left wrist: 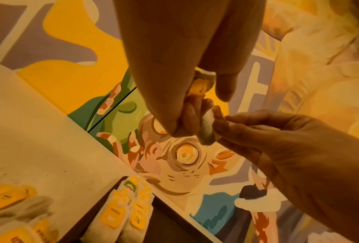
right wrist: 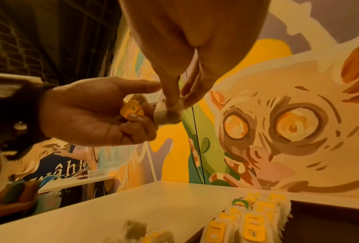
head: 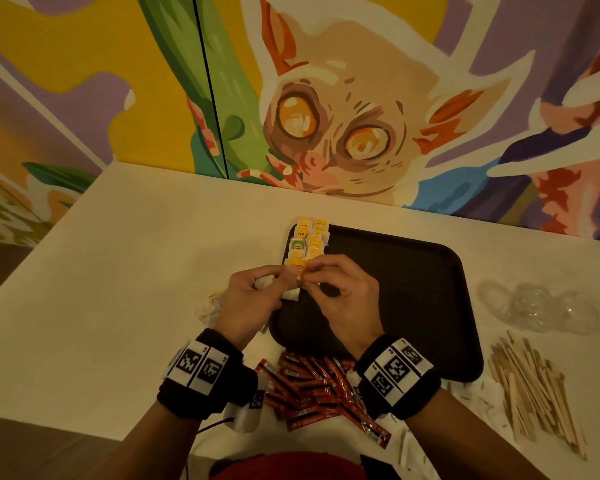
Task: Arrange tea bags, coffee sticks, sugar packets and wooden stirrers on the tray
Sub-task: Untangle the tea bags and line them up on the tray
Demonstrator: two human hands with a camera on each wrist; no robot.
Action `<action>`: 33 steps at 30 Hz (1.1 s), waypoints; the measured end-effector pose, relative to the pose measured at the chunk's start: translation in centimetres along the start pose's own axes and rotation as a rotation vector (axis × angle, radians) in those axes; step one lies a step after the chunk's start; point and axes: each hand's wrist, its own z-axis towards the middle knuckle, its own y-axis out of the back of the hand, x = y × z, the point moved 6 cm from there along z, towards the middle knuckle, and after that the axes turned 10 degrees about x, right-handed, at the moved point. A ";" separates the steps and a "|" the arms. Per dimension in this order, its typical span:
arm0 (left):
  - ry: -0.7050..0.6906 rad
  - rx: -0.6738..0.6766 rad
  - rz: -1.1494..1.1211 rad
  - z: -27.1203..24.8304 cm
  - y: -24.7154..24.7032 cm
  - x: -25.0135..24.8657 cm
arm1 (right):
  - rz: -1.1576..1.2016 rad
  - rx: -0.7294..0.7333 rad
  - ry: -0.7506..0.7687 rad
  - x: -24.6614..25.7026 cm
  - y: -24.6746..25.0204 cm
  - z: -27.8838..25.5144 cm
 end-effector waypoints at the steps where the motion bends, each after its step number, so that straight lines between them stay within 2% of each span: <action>1: -0.019 -0.005 0.043 0.0 0.1 -0.1 | 0.009 0.009 0.009 0.0 0.0 0.0; 3: -0.056 -0.016 0.084 0.1 0.3 -0.3 | 0.060 0.032 -0.023 -0.1 0.0 0.0; 7: -0.158 0.005 0.212 0.3 0.7 -0.6 | 0.435 0.040 -0.348 -1.2 0.4 0.0; 10: -0.221 0.063 0.311 0.4 0.7 -0.8 | 0.584 0.153 -0.471 -1.6 0.5 0.6; 14: -0.272 0.139 0.394 0.4 0.3 -1.4 | 0.531 0.347 -0.440 -1.2 0.4 1.1; 18: -0.264 0.176 0.493 0.4 0.1 -1.6 | 0.488 0.381 -0.441 -1.5 0.8 1.1; 26: -0.241 0.187 0.545 0.2 -0.1 -1.4 | 0.476 0.263 -0.438 -2.0 1.4 1.0; 33: -0.233 0.192 0.509 0.1 -0.3 -1.4 | 0.606 0.146 -0.445 -1.7 1.7 1.5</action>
